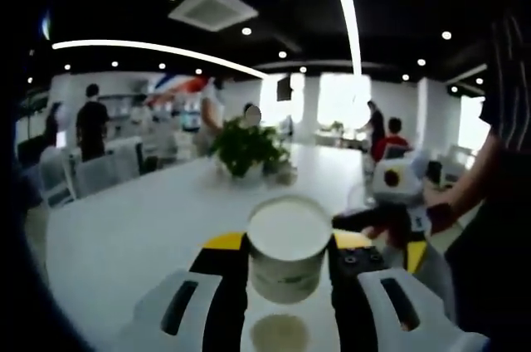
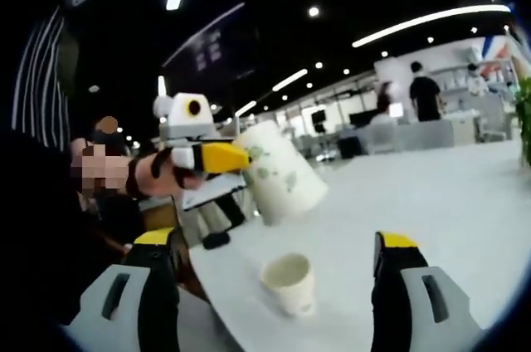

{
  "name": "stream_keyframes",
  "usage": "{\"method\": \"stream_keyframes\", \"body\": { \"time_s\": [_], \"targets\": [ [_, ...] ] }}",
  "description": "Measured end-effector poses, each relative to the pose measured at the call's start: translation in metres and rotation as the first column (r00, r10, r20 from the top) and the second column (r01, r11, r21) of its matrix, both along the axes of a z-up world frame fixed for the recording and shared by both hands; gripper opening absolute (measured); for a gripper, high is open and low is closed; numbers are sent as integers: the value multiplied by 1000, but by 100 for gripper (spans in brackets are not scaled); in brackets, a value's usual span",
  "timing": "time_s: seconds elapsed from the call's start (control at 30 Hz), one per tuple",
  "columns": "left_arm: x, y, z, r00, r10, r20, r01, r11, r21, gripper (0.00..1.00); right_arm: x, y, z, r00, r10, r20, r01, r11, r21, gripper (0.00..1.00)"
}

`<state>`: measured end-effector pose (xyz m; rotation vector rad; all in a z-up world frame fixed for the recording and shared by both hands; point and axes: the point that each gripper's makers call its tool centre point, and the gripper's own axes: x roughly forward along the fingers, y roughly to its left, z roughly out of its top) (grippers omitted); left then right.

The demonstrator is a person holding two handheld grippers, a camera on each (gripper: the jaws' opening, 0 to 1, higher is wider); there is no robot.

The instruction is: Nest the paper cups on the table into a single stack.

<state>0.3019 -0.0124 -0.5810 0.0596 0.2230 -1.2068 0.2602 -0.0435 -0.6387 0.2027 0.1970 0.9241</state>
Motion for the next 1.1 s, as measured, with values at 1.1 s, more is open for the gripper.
{"method": "stream_keyframes", "body": {
  "time_s": [1.1],
  "targets": [
    [-9, -17, -7, 997, -73, -17, 73, 997, 4, 36, -5, 16, 16, 996, 85, 2, -85, 989, 123, 72]
  ]
}}
